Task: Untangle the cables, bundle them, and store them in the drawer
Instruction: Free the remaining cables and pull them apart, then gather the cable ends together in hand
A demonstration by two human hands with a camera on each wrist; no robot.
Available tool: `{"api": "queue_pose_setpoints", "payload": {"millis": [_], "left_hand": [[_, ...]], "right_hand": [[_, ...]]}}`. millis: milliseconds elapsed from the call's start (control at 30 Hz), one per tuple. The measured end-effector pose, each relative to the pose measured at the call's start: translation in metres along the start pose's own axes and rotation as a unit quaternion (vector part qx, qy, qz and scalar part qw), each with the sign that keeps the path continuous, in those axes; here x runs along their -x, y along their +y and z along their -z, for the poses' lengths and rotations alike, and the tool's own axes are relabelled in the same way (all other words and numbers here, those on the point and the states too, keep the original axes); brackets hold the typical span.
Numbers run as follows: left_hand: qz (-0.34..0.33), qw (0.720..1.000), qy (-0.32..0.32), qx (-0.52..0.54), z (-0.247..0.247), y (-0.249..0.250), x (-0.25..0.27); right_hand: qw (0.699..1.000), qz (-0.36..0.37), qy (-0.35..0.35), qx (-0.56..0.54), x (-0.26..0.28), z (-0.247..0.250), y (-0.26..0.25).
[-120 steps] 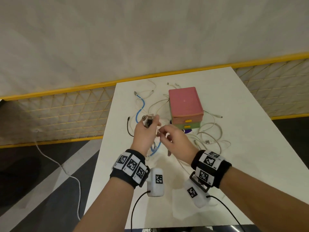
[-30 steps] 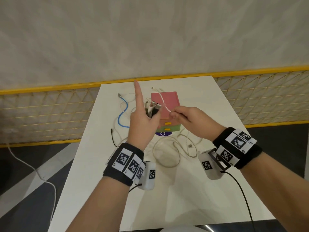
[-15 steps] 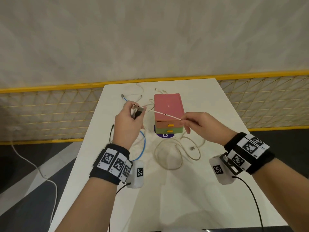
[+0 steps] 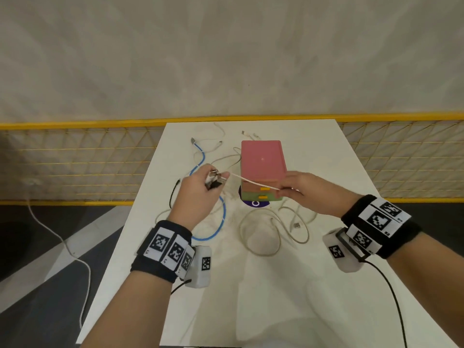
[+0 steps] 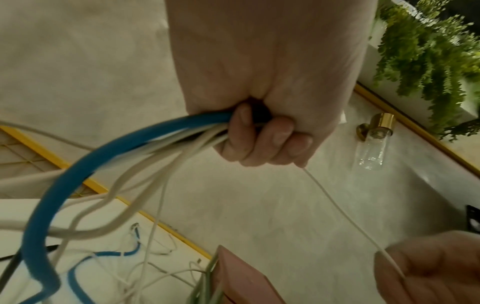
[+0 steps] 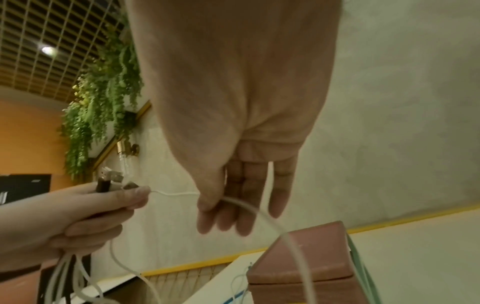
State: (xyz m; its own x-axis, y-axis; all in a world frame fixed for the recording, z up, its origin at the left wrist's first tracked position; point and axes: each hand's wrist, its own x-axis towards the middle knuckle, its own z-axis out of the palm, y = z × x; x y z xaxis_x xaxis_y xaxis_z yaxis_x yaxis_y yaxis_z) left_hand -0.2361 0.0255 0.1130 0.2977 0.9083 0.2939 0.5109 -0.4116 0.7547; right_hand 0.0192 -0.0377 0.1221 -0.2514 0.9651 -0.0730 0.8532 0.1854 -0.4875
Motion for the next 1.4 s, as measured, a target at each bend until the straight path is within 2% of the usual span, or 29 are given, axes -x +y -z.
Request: {"api": "queue_pose_setpoints", "payload": {"millis": [133, 233, 267, 400, 500, 633, 733, 833, 1033, 1133, 1200, 1267, 1333, 1400], "left_hand": [[0.070, 0.997, 0.023, 0.001, 0.003, -0.015, 0.003], [0.138, 0.985, 0.069, 0.078, 0.007, -0.014, 0.007], [0.153, 0.981, 0.066, 0.103, 0.009, -0.012, 0.009], [0.158, 0.968, 0.009, 0.195, 0.008, -0.017, 0.013], [0.160, 0.965, -0.020, 0.205, -0.002, -0.020, 0.014], [0.162, 0.980, -0.046, 0.104, -0.017, -0.015, 0.011], [0.165, 0.977, -0.071, 0.114, -0.029, -0.012, 0.010], [0.173, 0.972, -0.071, 0.144, -0.039, -0.011, 0.011], [0.181, 0.963, -0.049, 0.194, -0.046, -0.015, 0.011], [0.188, 0.954, 0.001, 0.234, -0.046, -0.011, 0.014], [0.204, 0.944, 0.032, 0.256, -0.044, -0.014, 0.013], [0.219, 0.935, 0.037, 0.278, -0.042, -0.014, 0.011], [0.221, 0.932, 0.021, 0.285, -0.042, -0.008, 0.010], [0.205, 0.938, -0.006, 0.281, -0.045, 0.007, 0.012]], "right_hand": [[0.993, -0.019, 0.029, 0.111, -0.038, 0.005, -0.009], [0.991, 0.004, 0.112, 0.074, -0.078, 0.016, -0.029], [0.991, 0.016, 0.127, 0.045, -0.090, 0.019, -0.036], [0.998, 0.016, 0.060, -0.029, -0.112, 0.020, -0.050], [0.999, 0.004, 0.042, -0.010, -0.106, 0.004, -0.032], [0.992, -0.085, -0.071, 0.067, -0.075, -0.035, -0.003], [0.970, -0.145, -0.152, 0.119, -0.053, -0.072, 0.009], [0.953, -0.191, -0.175, 0.157, -0.039, -0.105, 0.014], [0.957, -0.268, -0.081, 0.075, -0.027, -0.132, 0.021], [0.961, -0.277, -0.019, 0.014, -0.015, -0.129, 0.025], [0.966, -0.249, 0.065, -0.034, -0.006, -0.121, 0.025], [0.955, -0.218, 0.143, -0.144, 0.003, -0.106, 0.018], [0.930, -0.183, 0.185, -0.259, 0.012, -0.087, 0.004], [0.921, -0.127, 0.198, -0.310, 0.017, -0.072, -0.010]]}}
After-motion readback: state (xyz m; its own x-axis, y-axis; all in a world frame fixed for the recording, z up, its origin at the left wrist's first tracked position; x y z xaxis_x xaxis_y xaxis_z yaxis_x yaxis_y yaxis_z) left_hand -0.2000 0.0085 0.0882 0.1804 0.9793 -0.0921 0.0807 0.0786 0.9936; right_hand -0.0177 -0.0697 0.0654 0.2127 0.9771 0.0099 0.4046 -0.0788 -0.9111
